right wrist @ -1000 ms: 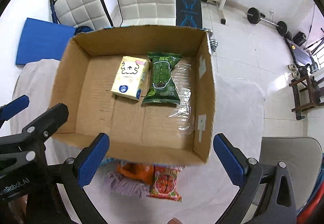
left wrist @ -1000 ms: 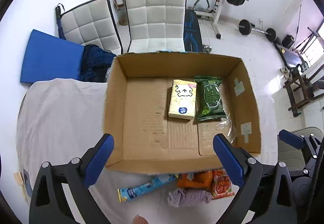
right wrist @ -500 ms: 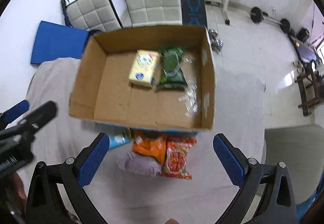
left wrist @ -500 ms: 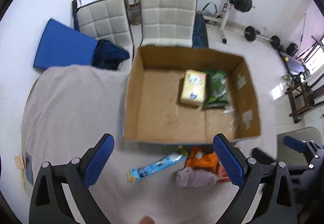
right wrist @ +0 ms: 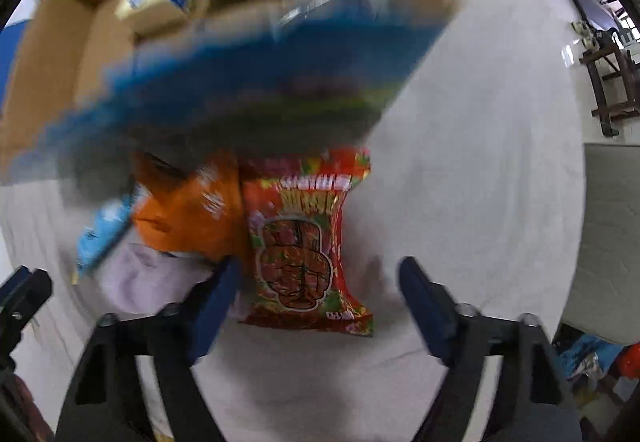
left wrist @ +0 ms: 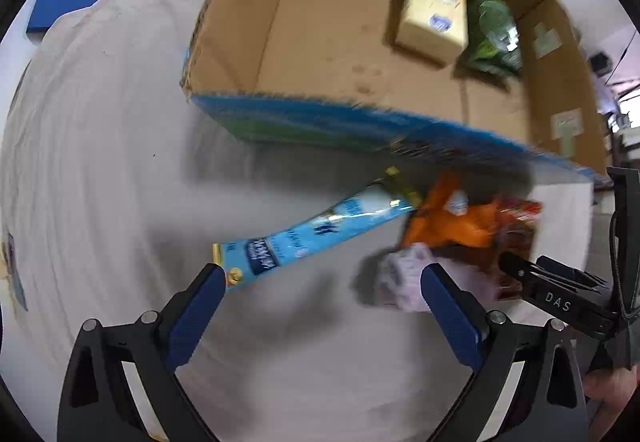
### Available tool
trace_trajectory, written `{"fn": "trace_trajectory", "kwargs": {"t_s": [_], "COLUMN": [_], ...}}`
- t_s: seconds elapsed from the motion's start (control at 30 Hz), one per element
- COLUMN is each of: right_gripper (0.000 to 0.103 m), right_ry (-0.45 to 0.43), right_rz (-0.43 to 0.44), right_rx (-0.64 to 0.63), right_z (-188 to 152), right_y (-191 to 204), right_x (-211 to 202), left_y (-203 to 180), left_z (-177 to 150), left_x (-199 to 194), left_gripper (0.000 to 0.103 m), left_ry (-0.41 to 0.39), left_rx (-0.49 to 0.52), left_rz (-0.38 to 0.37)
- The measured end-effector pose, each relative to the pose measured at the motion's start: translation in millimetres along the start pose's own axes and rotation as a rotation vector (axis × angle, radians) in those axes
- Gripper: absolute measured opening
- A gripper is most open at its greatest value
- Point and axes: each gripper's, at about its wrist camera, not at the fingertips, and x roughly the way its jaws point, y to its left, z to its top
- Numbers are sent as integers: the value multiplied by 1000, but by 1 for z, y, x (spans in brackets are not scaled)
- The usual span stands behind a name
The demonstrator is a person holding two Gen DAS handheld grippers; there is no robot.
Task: Organize soft objects
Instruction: 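Grasp the red-orange snack bag with the right tool while the left grasps the lilac towel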
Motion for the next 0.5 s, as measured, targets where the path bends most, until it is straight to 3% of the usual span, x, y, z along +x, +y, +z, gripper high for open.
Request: {"fn": "trace_trajectory", "kwargs": {"t_s": [0.1, 0.17, 0.33, 0.5], "right_gripper": [69, 59, 55, 55], "right_ry": [39, 45, 29, 39], "right_rz": [16, 19, 12, 17], "right_rx": [-2, -10, 13, 75], "right_z": [-4, -7, -20, -44], "right_y": [3, 4, -7, -34], "right_x": [23, 31, 30, 32], "left_y": [5, 5, -9, -26], "left_z": [1, -1, -15, -26], "left_x": [14, 20, 40, 73], "left_gripper": [100, 100, 100, 100], "left_ry": [39, 78, 186, 276], "left_rx": [1, -31, -146, -380], "left_rz": [4, -51, -235, -420]}}
